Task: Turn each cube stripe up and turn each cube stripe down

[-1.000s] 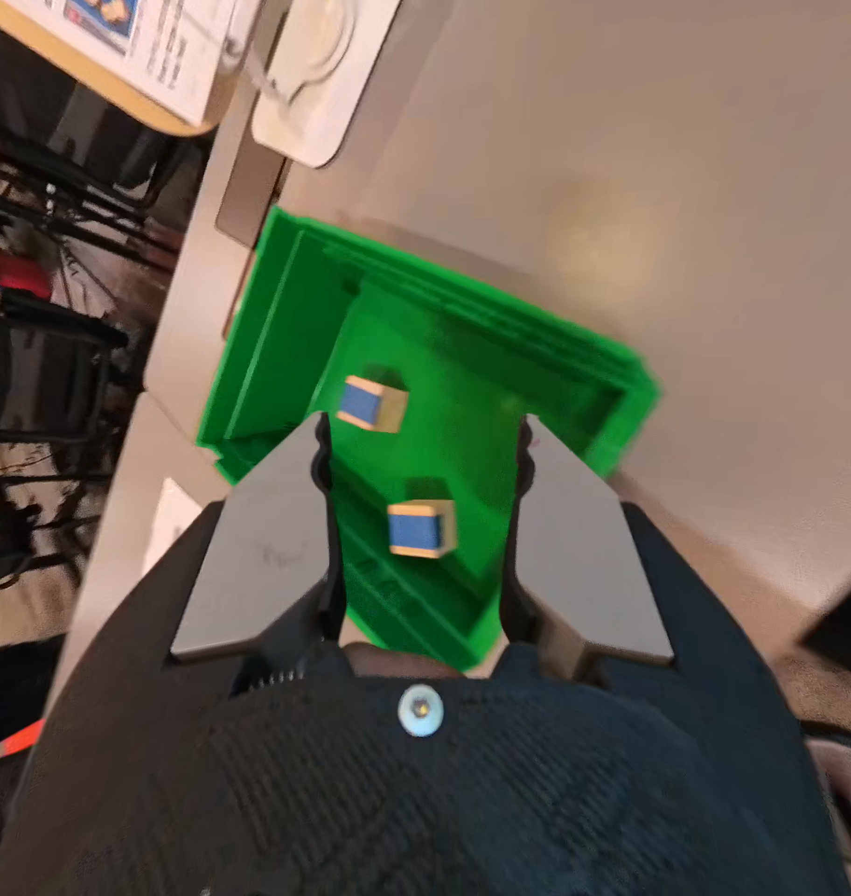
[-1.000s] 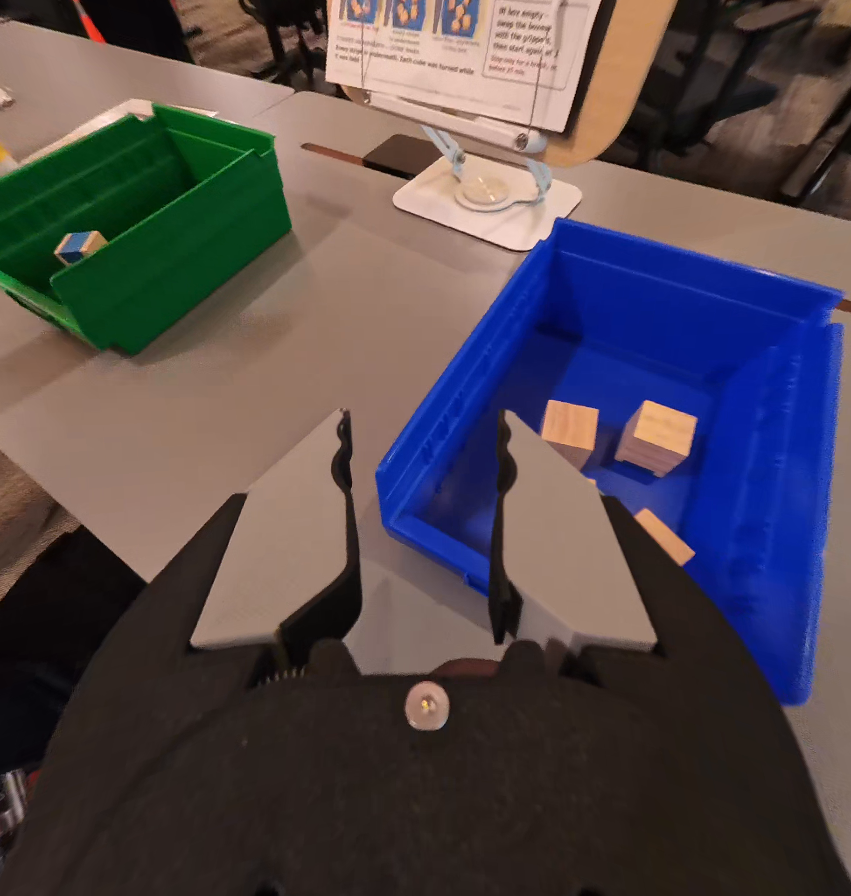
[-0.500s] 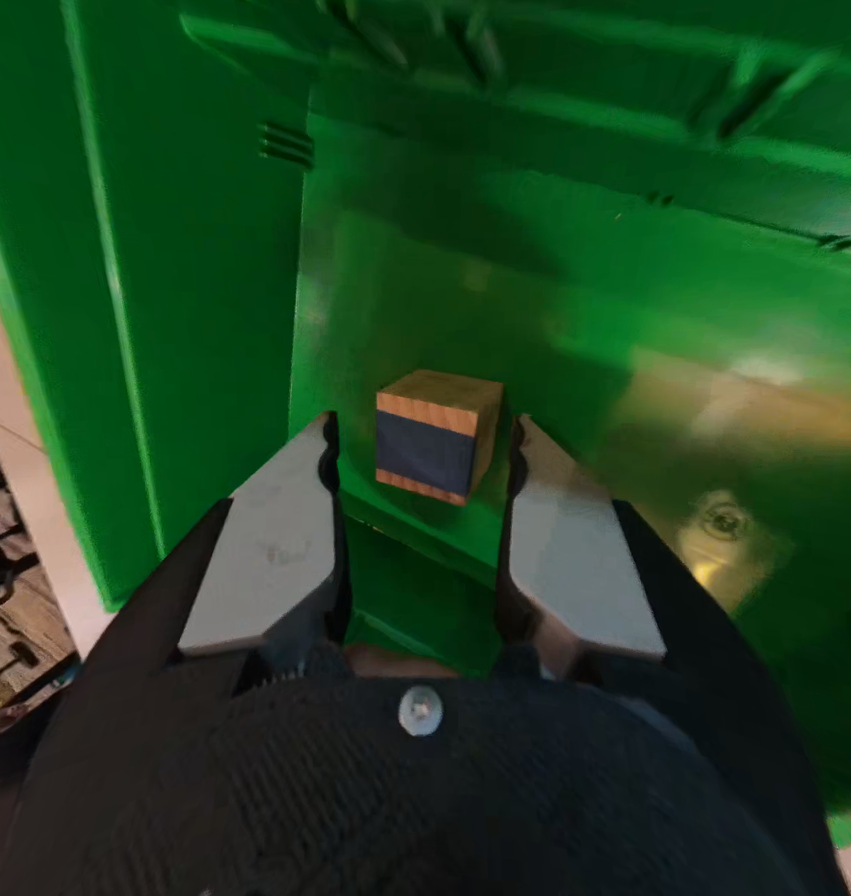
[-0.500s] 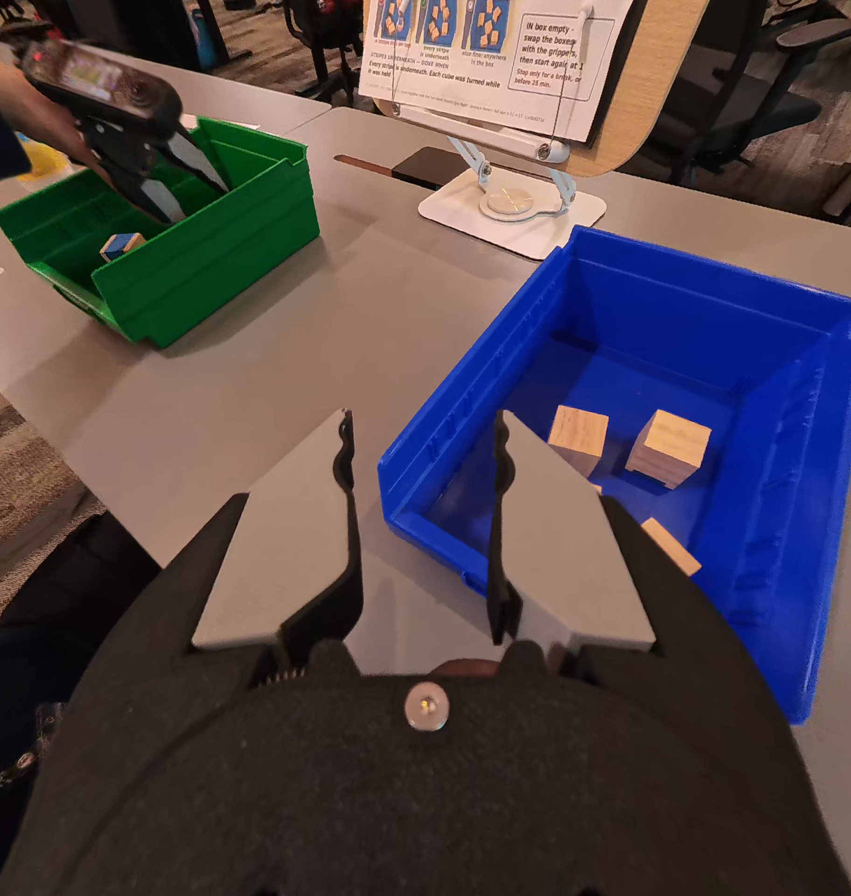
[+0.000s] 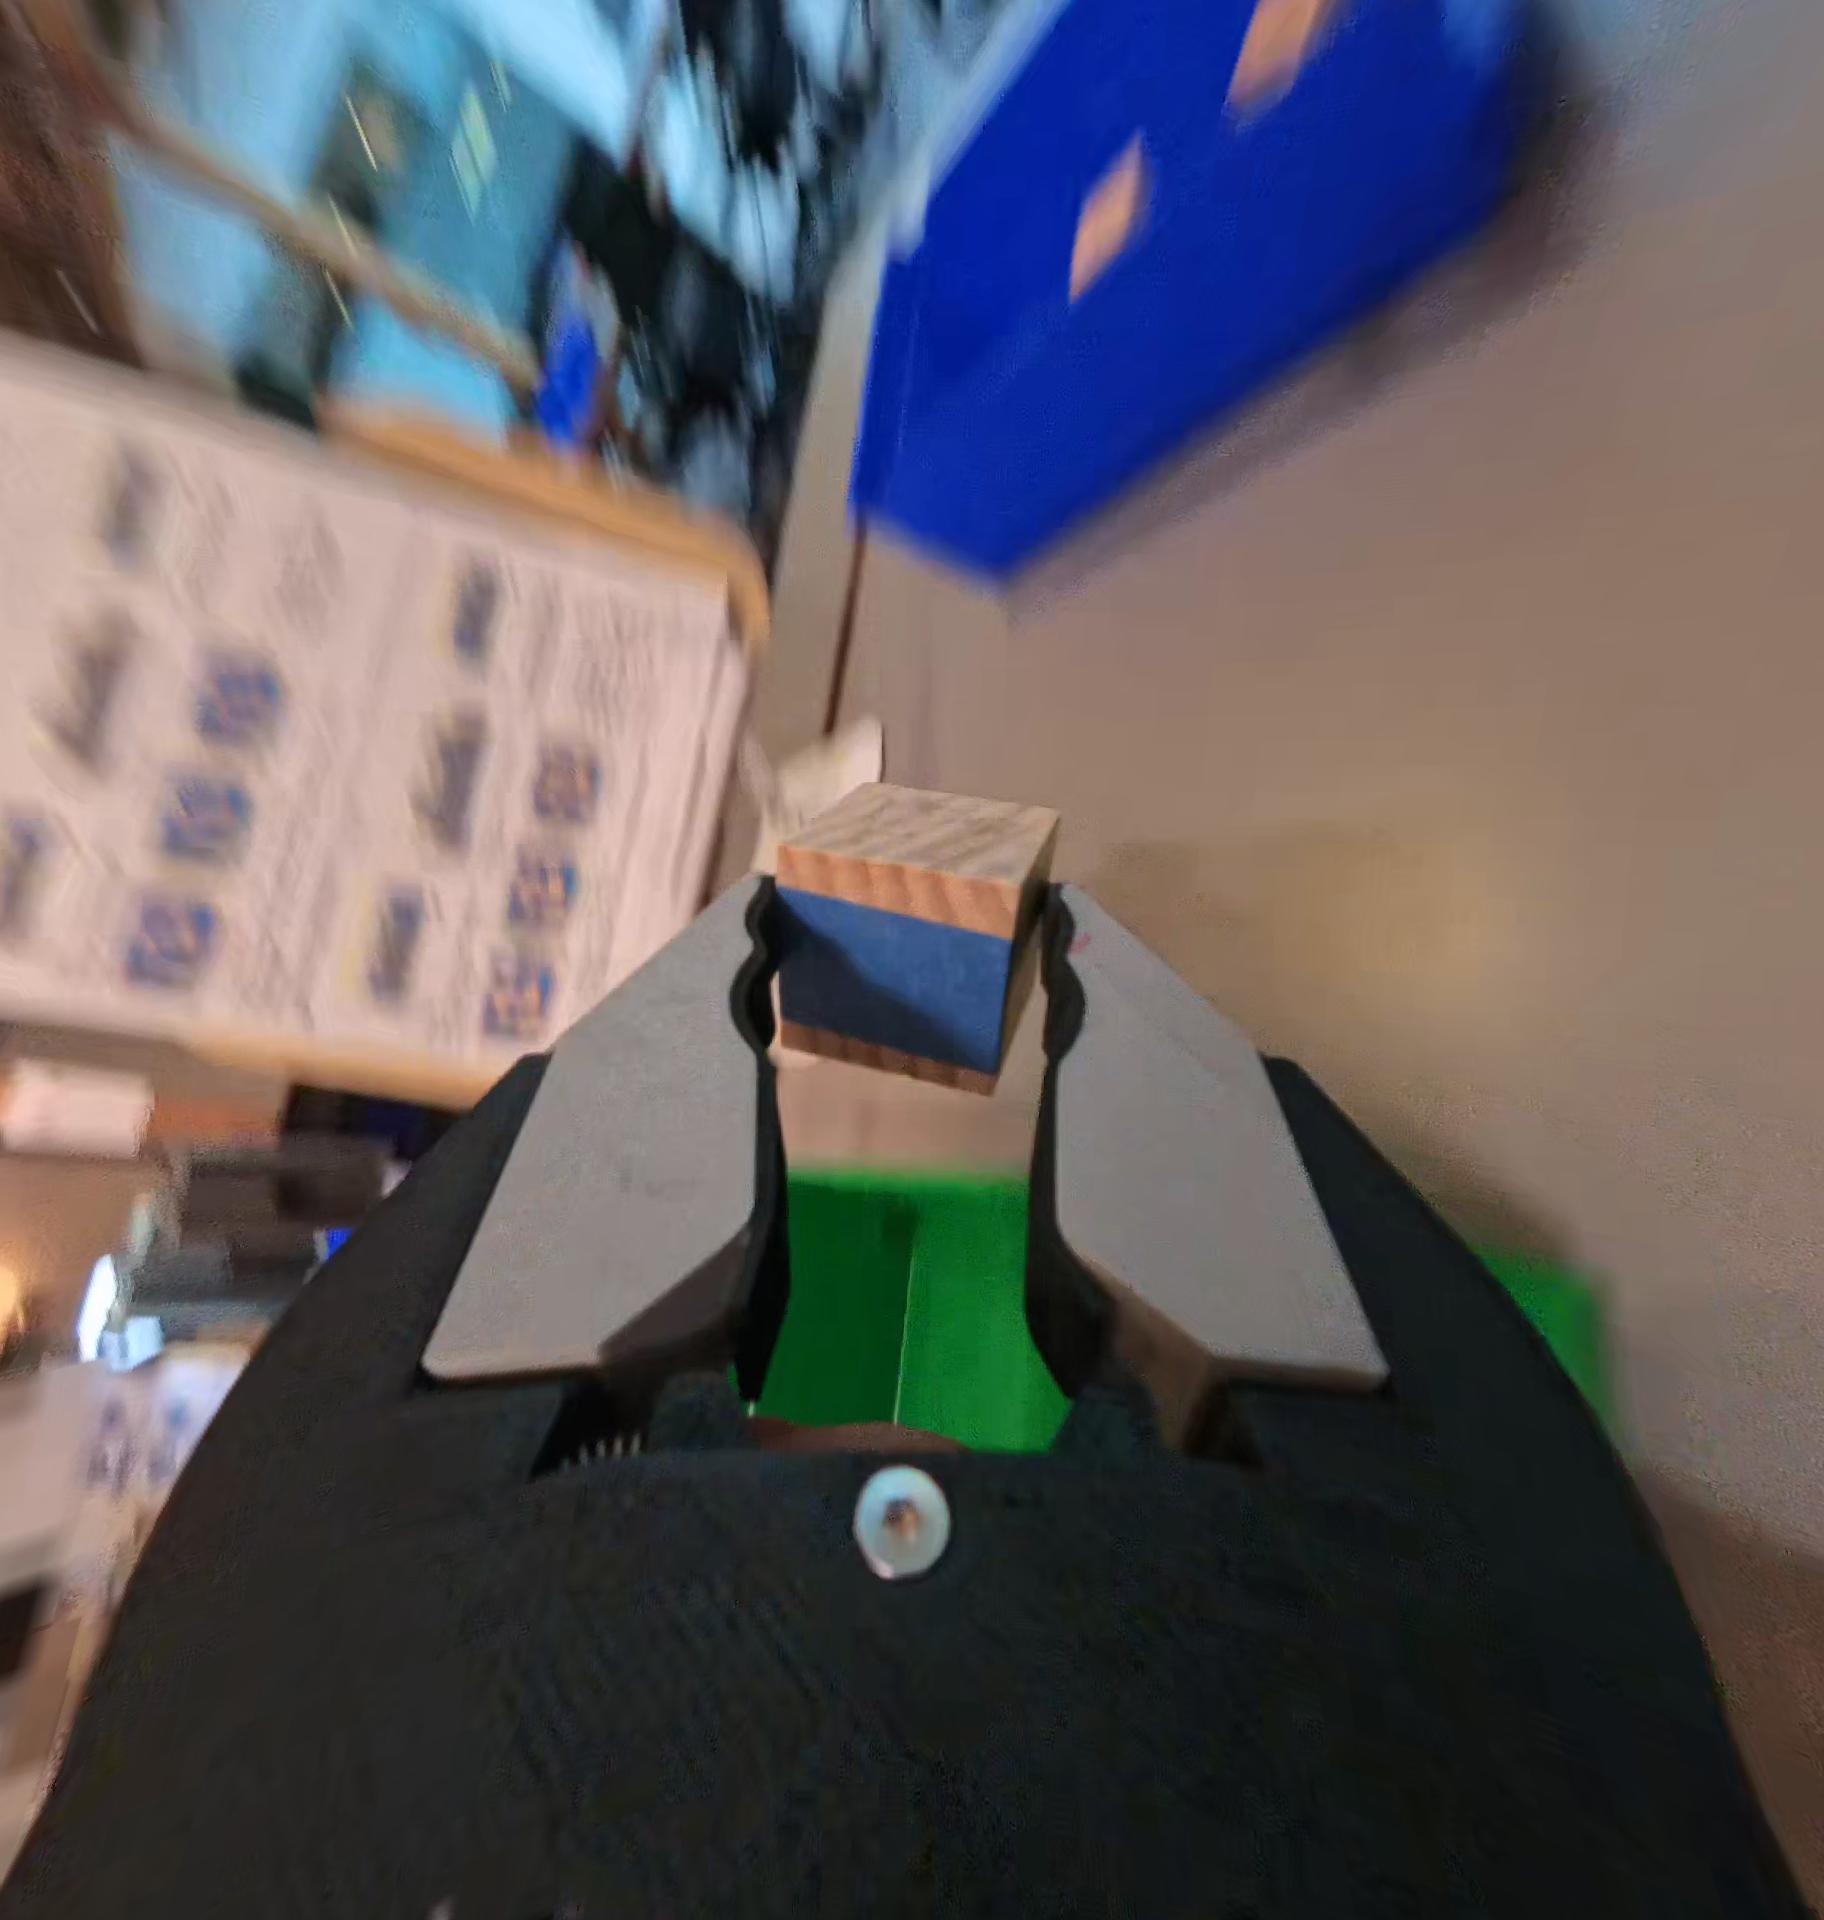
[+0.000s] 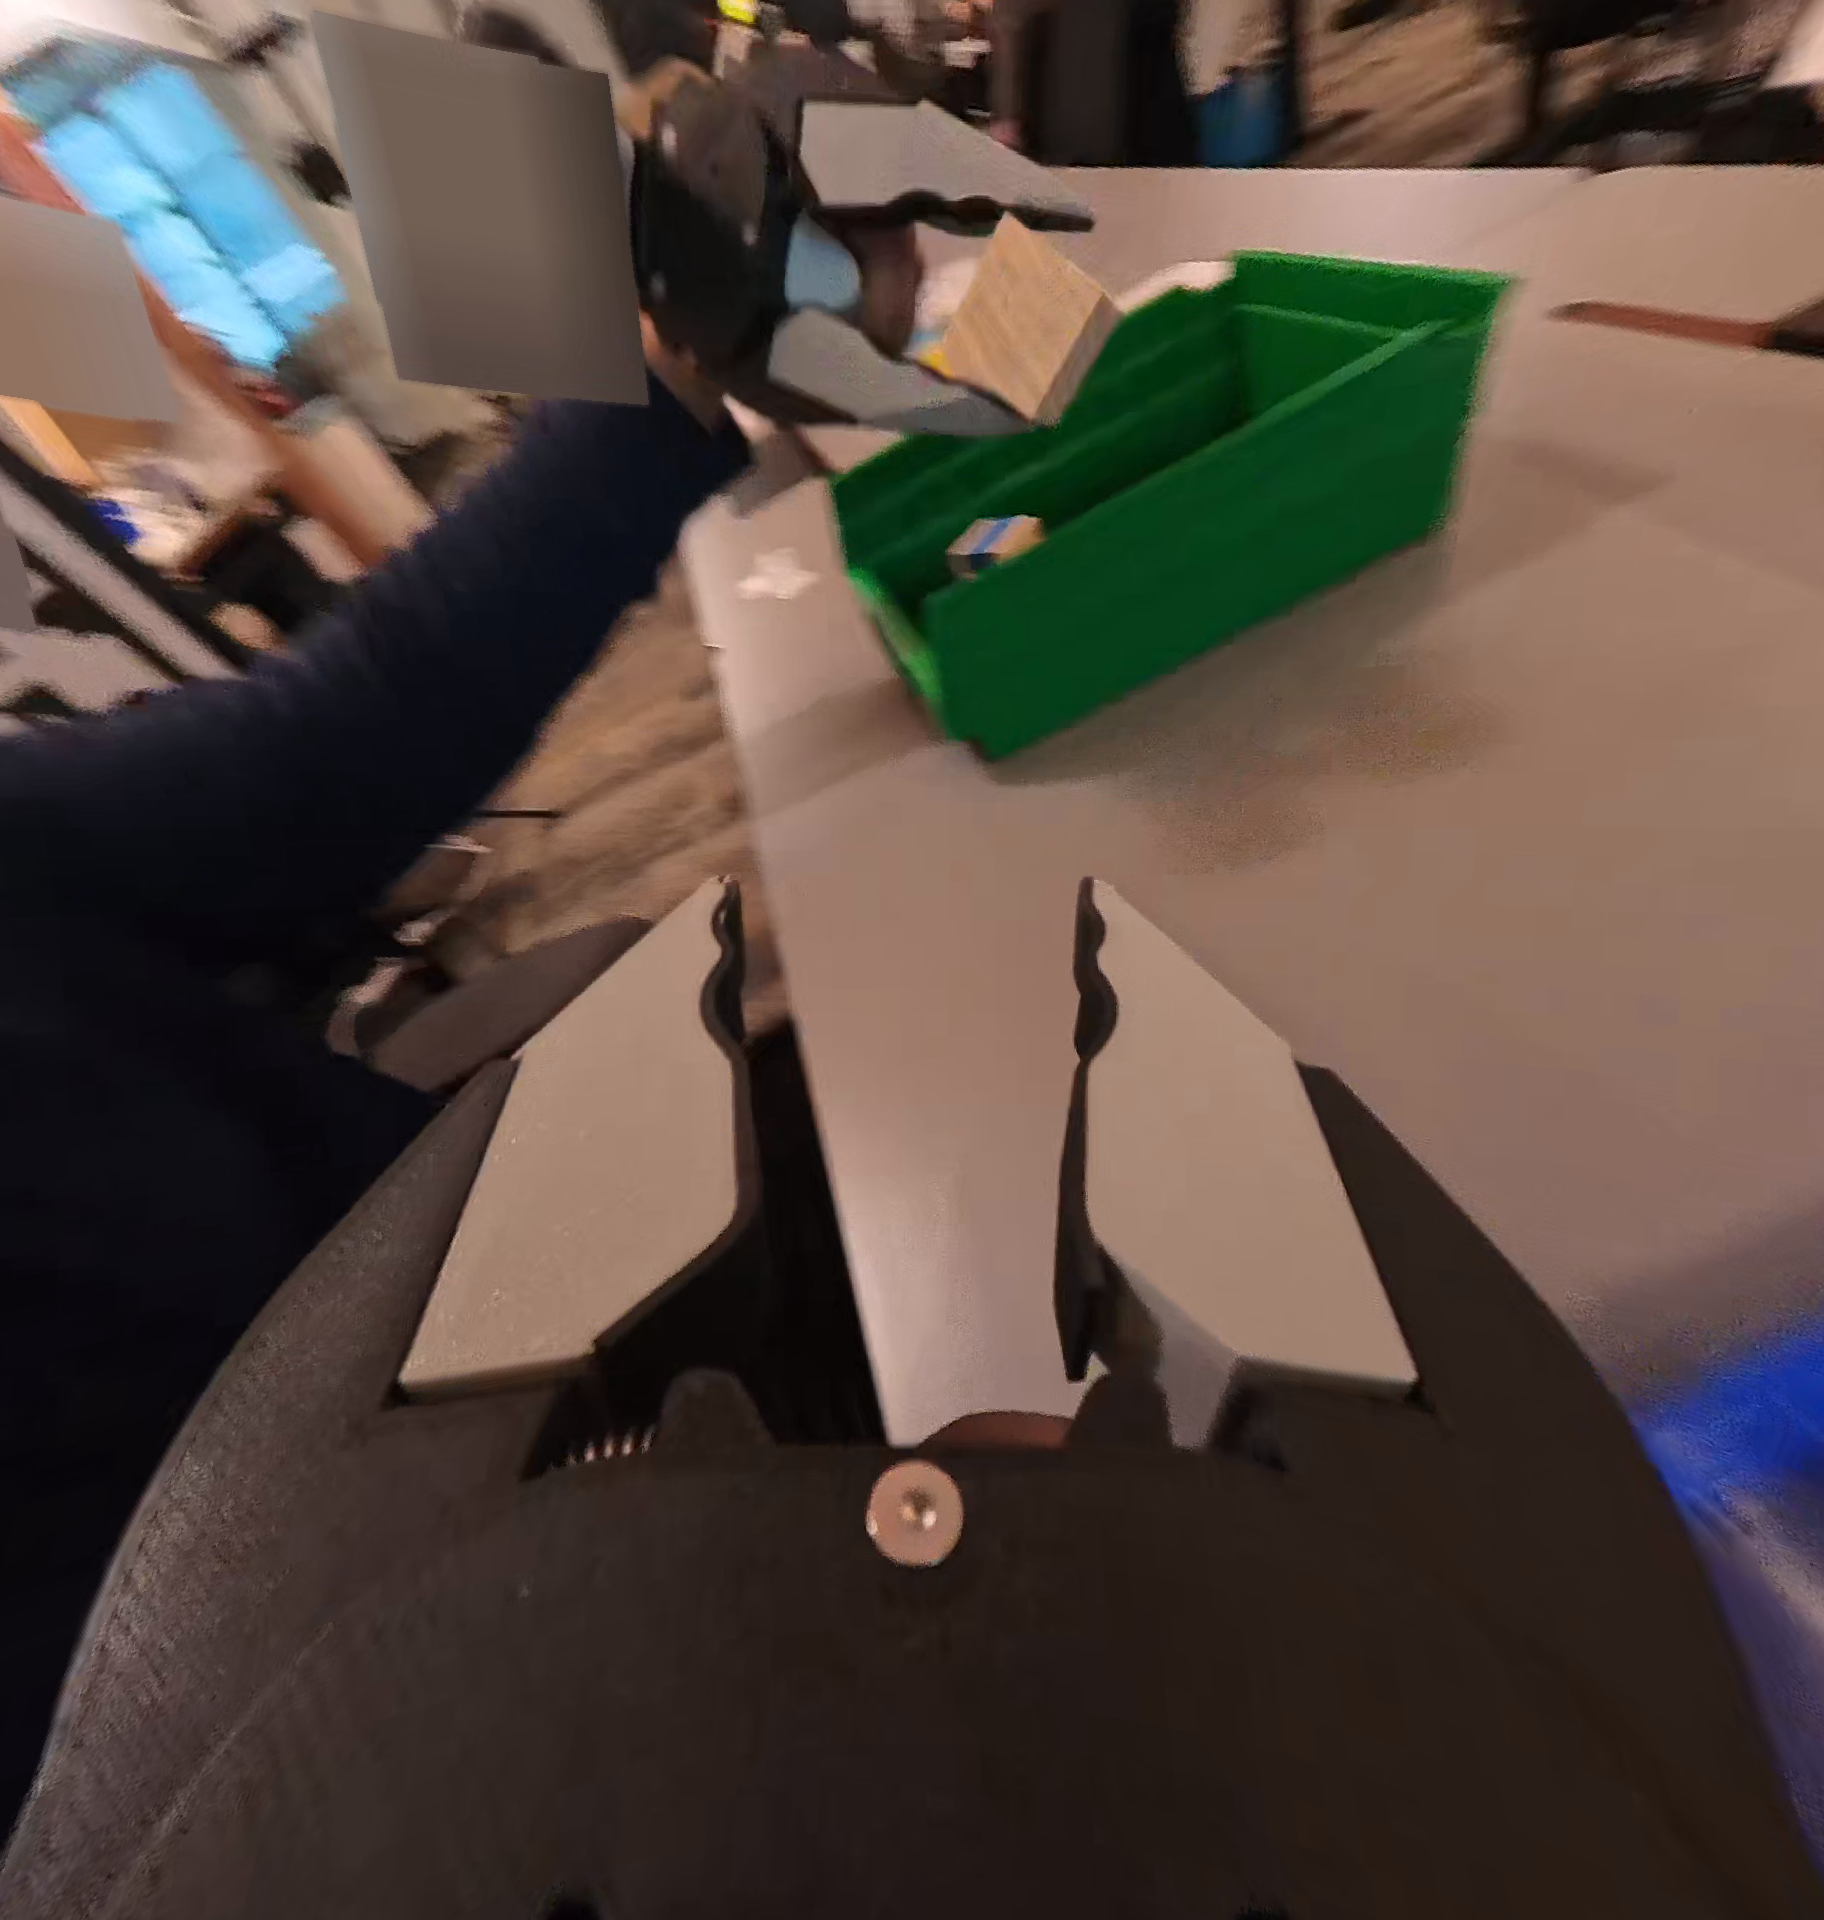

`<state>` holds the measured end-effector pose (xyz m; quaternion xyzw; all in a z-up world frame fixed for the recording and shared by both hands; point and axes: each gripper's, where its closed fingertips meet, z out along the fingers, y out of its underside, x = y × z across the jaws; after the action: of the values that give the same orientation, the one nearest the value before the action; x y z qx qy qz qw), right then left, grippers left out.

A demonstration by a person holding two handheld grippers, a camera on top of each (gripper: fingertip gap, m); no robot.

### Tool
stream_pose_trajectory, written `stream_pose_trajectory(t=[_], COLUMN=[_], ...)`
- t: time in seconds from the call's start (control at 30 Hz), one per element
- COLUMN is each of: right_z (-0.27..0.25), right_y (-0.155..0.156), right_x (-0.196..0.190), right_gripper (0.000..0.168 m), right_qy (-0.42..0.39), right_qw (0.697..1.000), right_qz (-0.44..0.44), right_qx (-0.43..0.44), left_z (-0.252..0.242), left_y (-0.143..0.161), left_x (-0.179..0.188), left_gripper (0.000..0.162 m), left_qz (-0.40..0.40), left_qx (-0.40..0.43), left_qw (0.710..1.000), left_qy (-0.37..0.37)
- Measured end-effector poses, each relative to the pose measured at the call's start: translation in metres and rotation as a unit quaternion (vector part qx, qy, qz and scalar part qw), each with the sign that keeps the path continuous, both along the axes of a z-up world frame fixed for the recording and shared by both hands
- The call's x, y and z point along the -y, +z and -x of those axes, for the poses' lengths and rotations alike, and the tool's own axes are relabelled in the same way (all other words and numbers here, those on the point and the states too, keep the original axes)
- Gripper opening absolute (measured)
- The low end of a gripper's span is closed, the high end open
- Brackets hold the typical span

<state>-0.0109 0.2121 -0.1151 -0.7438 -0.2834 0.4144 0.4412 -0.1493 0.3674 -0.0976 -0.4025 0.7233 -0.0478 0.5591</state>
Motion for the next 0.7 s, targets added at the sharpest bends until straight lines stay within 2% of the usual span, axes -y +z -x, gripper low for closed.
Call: stream_pose_trajectory(t=[0.1, 0.17, 0.27, 0.33, 0.37, 0.4, 0.6, 0.7], right_z=[0.037, 0.055, 0.071, 0.076, 0.077, 0.077, 0.070, 0.048], right_y=[0.016, 0.027, 0.031, 0.035, 0.035, 0.032, 0.012, 0.013], right_x=[0.010, 0.018, 0.023, 0.032, 0.036, 0.036, 0.023, 0.008], right_gripper=[0.067, 0.066, 0.065, 0.059, 0.043, 0.039, 0.039, 0.039], right_qy=[0.072, 0.107, 0.120, 0.141, 0.148, 0.146, 0.104, 0.057], right_qw=[0.992, 0.982, 0.976, 0.970, 0.969, 0.970, 0.983, 0.991], right_qz=[0.028, 0.036, 0.036, 0.039, 0.038, 0.036, 0.047, 0.026], right_qx=[-0.100, -0.152, -0.176, -0.192, -0.196, -0.191, -0.143, -0.117], left_z=[-0.035, -0.049, -0.064, -0.073, -0.076, -0.079, -0.086, -0.078], left_y=[0.029, 0.039, 0.040, 0.032, 0.027, 0.024, 0.003, -0.001], left_x=[0.107, 0.149, 0.187, 0.192, 0.193, 0.193, 0.178, 0.161], left_gripper=[0.049, 0.049, 0.049, 0.049, 0.048, 0.049, 0.046, 0.049], left_qz=[-0.021, -0.035, -0.037, -0.050, -0.052, -0.052, -0.013, -0.004], left_qx=[0.099, 0.159, 0.232, 0.247, 0.249, 0.254, 0.240, 0.254], left_qw=[0.988, 0.975, 0.957, 0.955, 0.955, 0.954, 0.964, 0.966], left_qy=[-0.118, -0.149, -0.173, -0.159, -0.155, -0.149, -0.109, -0.037])
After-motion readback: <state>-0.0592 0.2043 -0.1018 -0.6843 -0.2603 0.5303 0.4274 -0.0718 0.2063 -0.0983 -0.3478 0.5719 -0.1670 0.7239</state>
